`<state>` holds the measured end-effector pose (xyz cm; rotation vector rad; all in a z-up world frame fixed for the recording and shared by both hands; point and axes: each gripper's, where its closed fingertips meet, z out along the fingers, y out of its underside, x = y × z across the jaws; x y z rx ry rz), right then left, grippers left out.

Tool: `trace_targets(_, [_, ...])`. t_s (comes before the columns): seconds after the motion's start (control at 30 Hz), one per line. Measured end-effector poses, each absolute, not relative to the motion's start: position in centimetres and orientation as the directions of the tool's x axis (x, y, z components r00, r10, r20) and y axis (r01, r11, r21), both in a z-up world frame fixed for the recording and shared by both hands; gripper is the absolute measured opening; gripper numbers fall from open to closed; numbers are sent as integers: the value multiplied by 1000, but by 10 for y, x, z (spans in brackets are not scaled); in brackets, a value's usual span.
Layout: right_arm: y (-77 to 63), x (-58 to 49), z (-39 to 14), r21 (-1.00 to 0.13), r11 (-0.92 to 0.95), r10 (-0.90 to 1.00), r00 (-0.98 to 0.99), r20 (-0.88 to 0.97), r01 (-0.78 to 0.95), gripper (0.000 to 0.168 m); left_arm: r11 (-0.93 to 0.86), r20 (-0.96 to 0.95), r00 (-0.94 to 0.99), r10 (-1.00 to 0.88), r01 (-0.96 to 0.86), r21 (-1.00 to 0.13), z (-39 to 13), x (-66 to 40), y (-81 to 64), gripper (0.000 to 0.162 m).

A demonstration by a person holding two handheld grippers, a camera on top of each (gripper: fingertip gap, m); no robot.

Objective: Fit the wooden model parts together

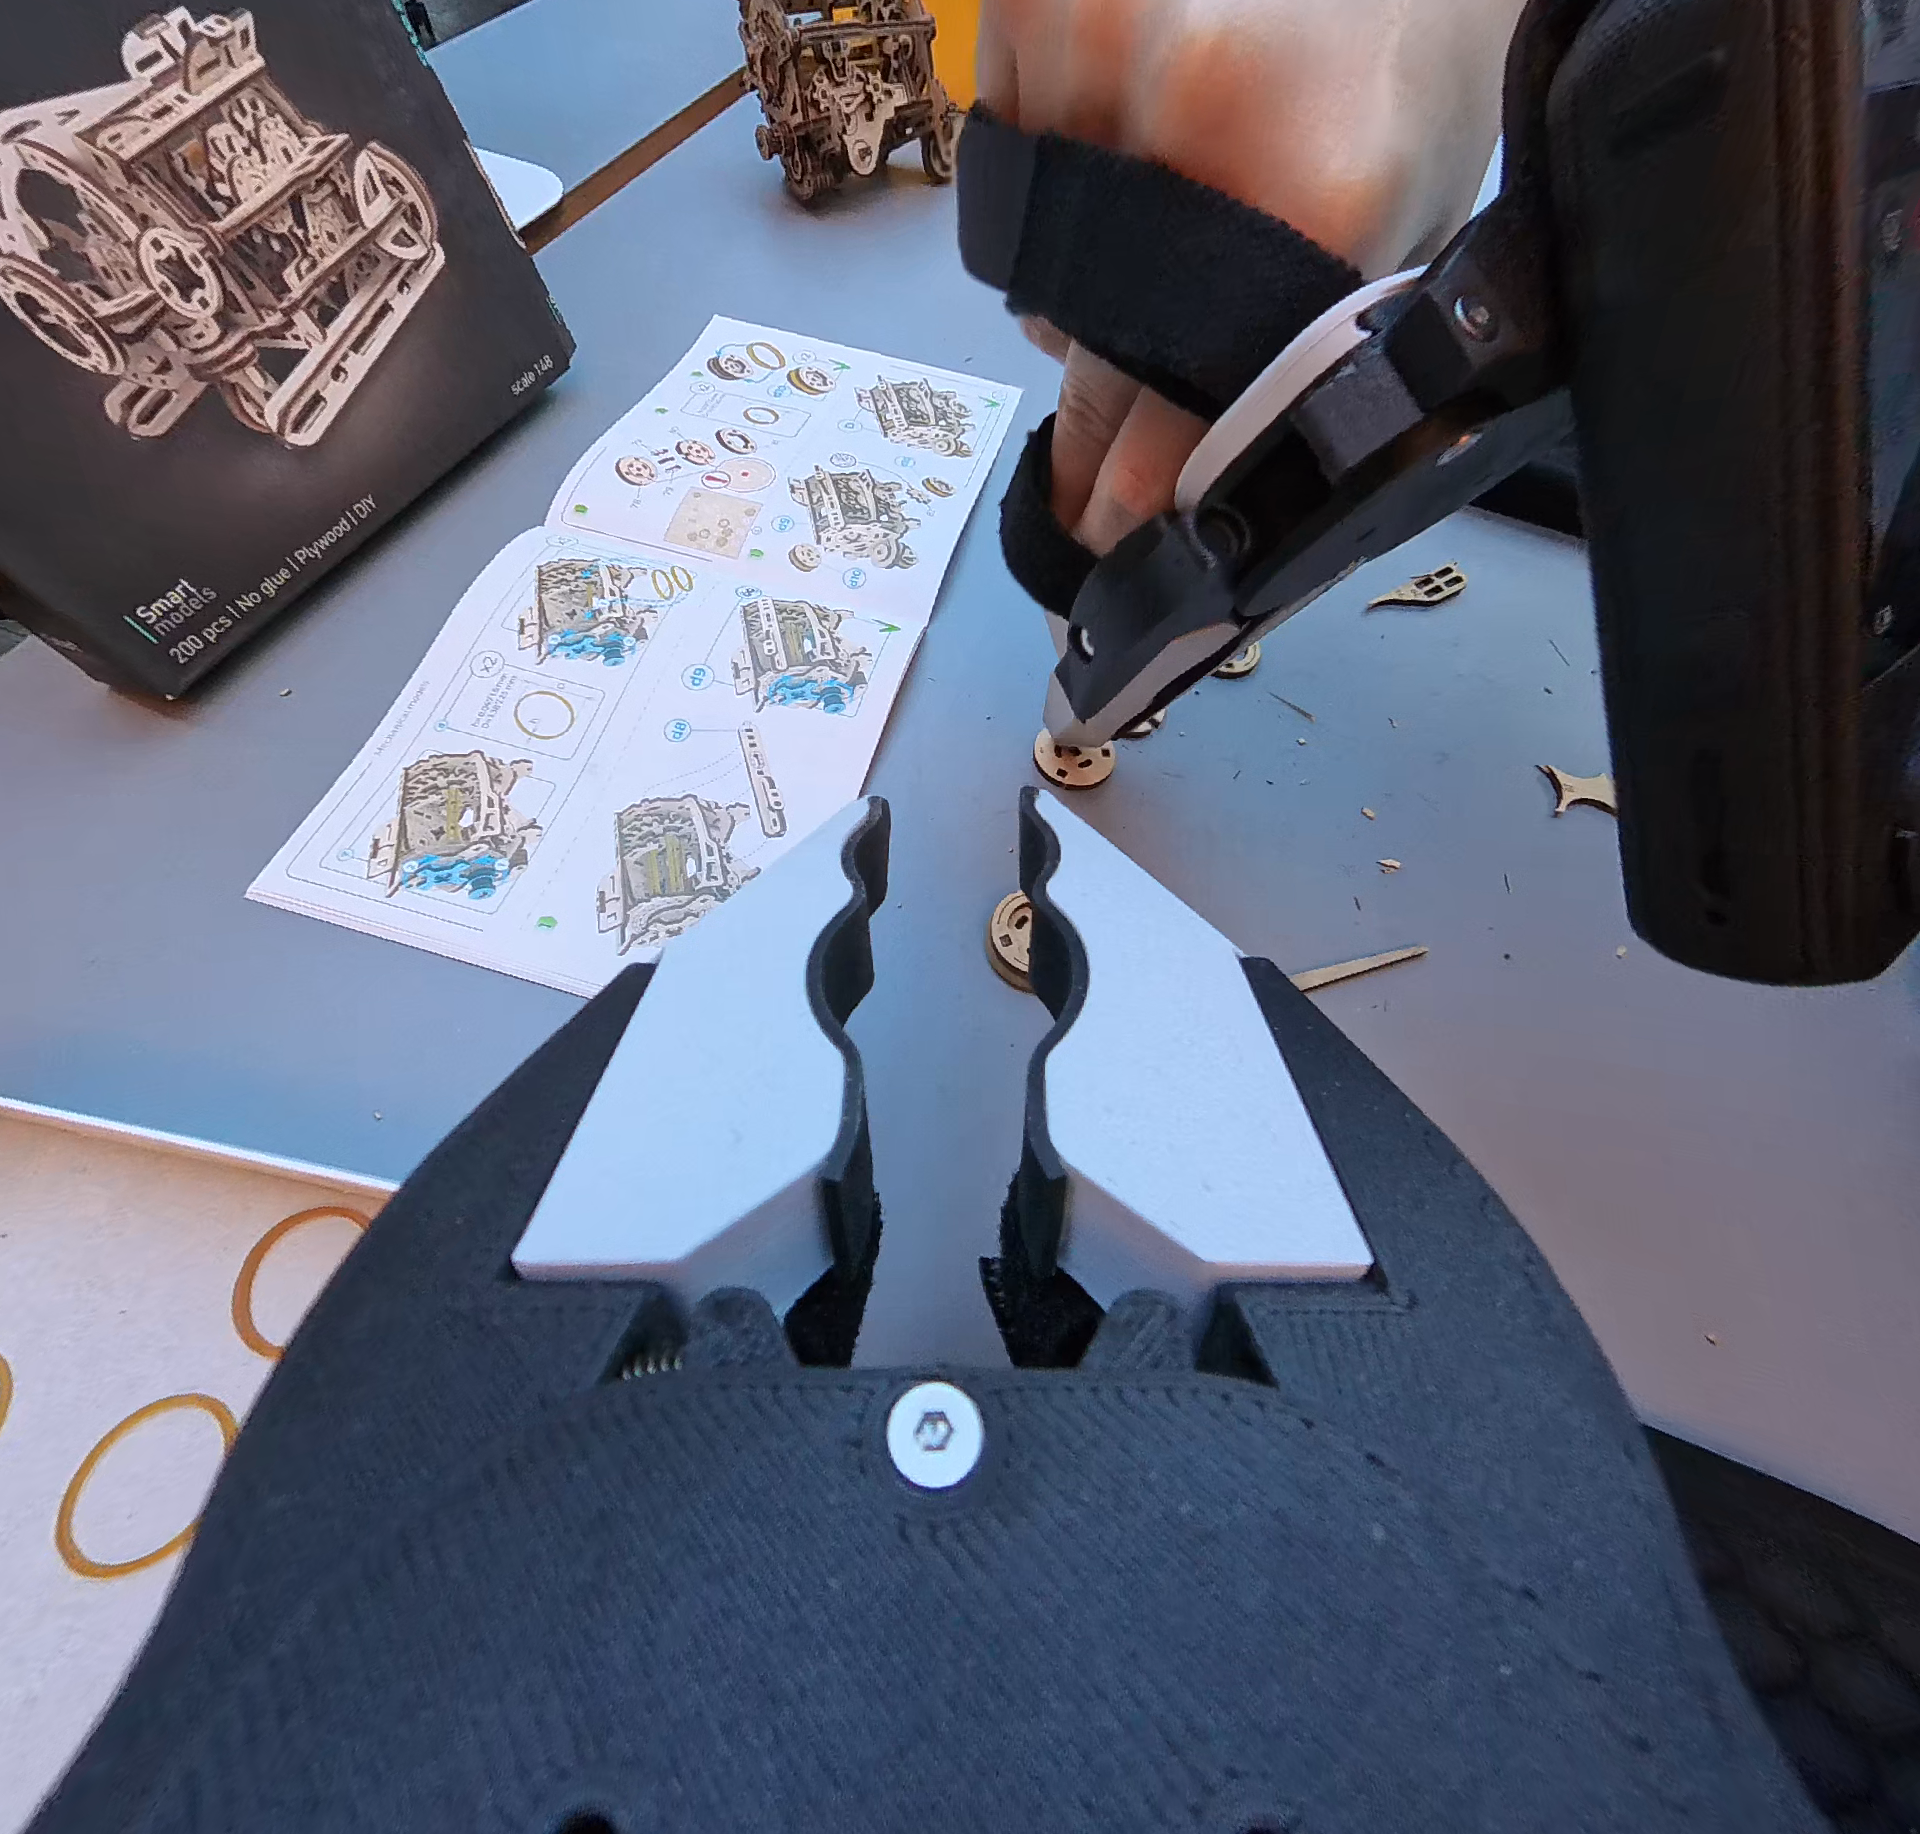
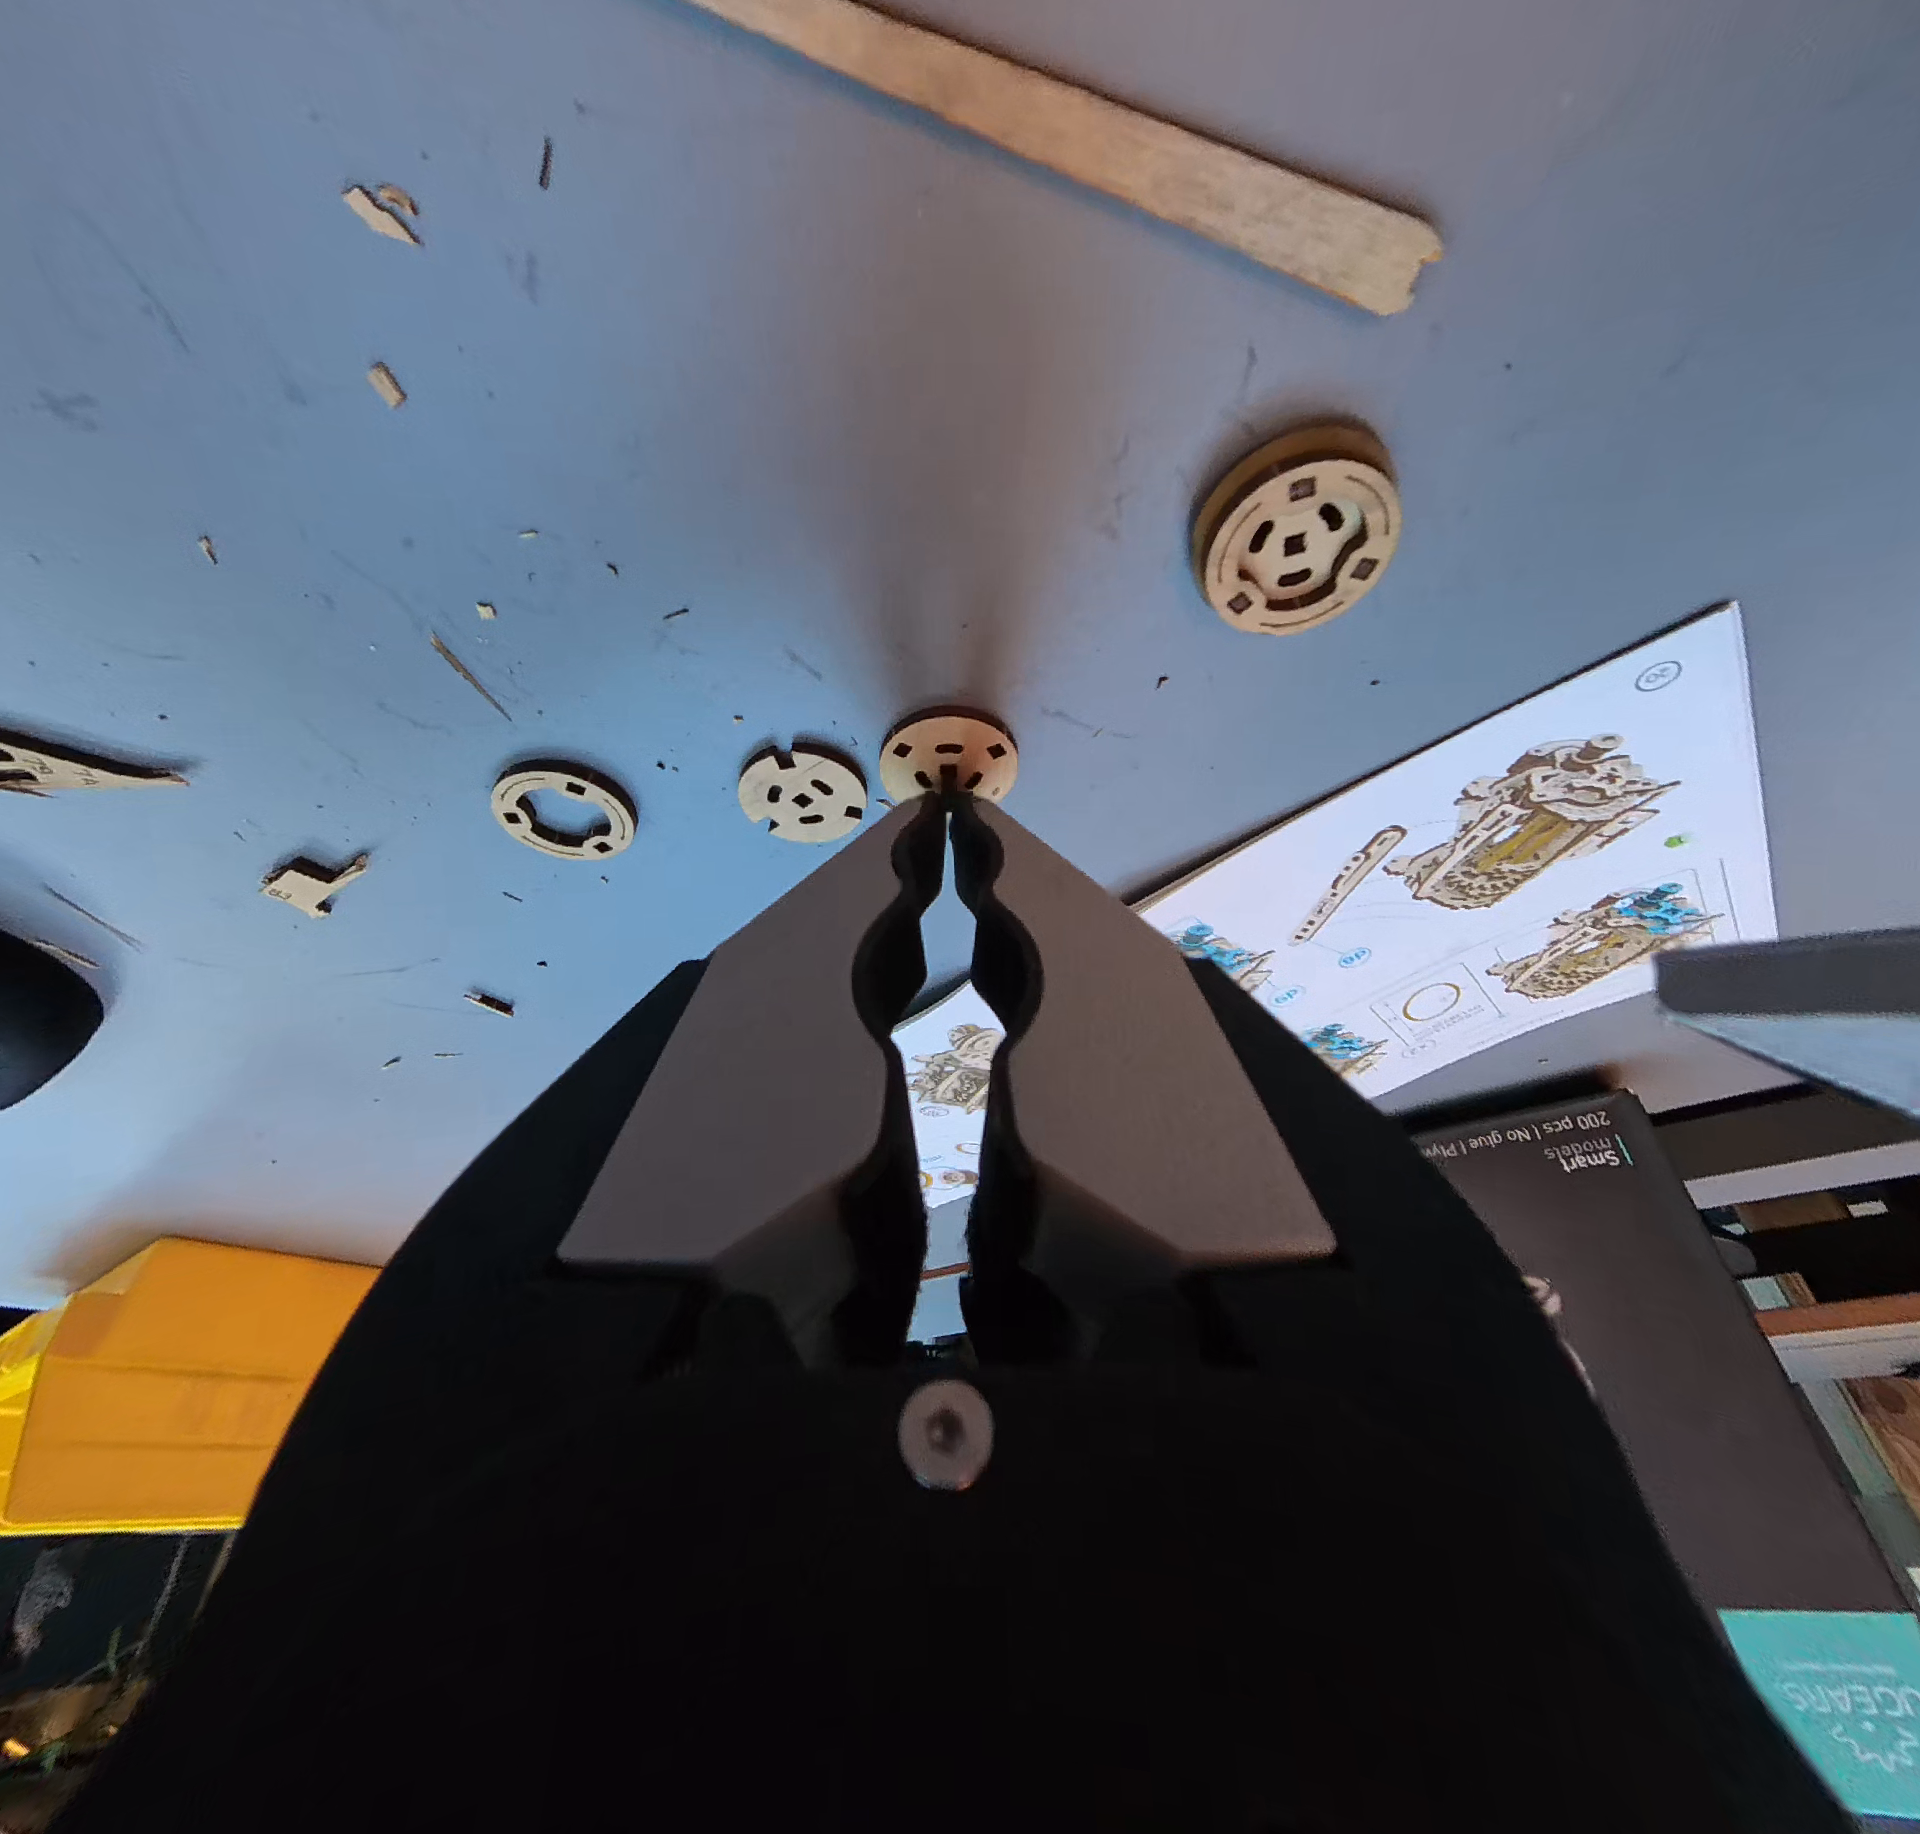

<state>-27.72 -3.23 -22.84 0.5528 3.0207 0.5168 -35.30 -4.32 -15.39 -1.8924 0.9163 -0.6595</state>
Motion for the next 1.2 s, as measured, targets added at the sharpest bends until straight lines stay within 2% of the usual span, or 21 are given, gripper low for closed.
trace_targets(0.1, [-32, -277, -228, 295, 890, 350, -936, 45, 347, 1, -322, 77, 578, -812, -334, -886, -156, -352, -44, 24])
trace_targets(0.37, [-28, -276, -227, 99, 883, 458, -888, 41, 459, 0, -327, 79, 577, -813, -340, -882, -158, -351, -44, 24])
trace_targets(0.5, [-20, -270, -232, 45, 863, 502, -864, 36, 504, 0, -331, 81, 574, -815, -345, -878, -160, -350, -44, 24])
trace_targets(0.73, [-10, -276, -221, -59, 818, 575, -808, 130, 573, 0, -338, 83, 577, -812, -349, -874, -161, -351, -43, 24])
trace_targets(0.8, [-12, -276, -217, -149, 782, 622, -771, 139, 604, 1, -339, 83, 577, -812, -350, -873, -162, -350, -43, 24])
trace_targets(0.9, [-21, -271, -216, -353, 675, 711, -699, 76, 648, 7, -336, 83, 570, -817, -353, -873, -162, -347, -43, 24])
trace_targets(1.0, [-28, -275, -210, -545, 576, 746, -664, 48, 609, 7, -337, 86, 559, -825, -364, -868, -165, -340, -42, 24])
trace_targets(1.1, [-33, -275, -210, -616, 526, 749, -662, 9, 587, 6, -345, 98, 544, -834, -373, -862, -171, -327, -40, 24])
trace_targets(1.2, [-30, -275, -220, -607, 527, 750, -661, 3, 595, 6, -345, 85, 534, -841, -408, -845, -183, -314, -36, 27])
